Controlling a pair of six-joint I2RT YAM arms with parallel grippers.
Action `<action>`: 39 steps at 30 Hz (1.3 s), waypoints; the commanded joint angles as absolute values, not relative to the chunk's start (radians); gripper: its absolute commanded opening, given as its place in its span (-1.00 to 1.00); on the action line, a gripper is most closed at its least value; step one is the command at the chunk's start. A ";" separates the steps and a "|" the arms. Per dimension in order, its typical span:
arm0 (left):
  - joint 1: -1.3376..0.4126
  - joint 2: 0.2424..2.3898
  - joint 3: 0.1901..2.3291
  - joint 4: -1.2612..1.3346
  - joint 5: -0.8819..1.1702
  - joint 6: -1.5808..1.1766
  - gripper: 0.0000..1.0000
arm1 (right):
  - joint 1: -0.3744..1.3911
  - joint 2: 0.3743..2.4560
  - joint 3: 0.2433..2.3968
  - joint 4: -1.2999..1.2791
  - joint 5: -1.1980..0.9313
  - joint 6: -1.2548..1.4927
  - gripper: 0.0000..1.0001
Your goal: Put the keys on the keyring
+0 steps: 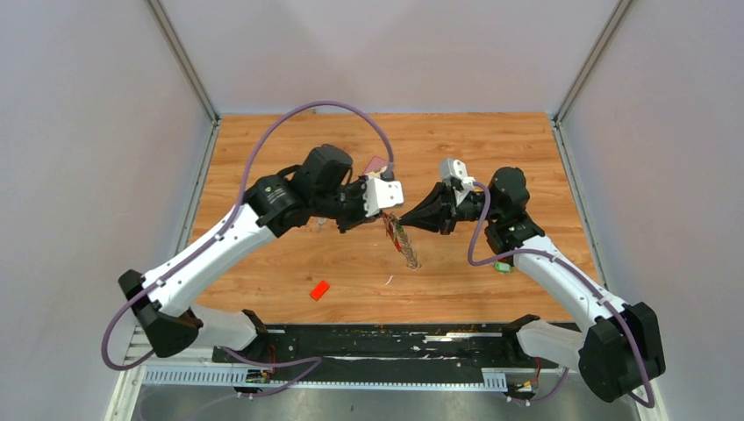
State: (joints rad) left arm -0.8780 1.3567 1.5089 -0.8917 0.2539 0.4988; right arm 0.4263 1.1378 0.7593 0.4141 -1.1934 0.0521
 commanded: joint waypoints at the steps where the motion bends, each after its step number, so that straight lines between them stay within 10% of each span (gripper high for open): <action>1: -0.832 1.237 1.401 -0.662 0.359 0.532 -0.31 | 0.419 1.112 0.804 0.505 -1.228 0.126 -1.00; 39: -0.832 1.229 1.249 -0.479 0.591 0.591 -0.55 | 0.412 1.130 0.792 0.540 -1.219 0.168 -1.00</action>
State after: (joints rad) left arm -0.8299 1.2266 1.2480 -0.5251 0.5976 0.5793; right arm 0.4171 1.1397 0.7616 0.4988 -1.2129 0.1638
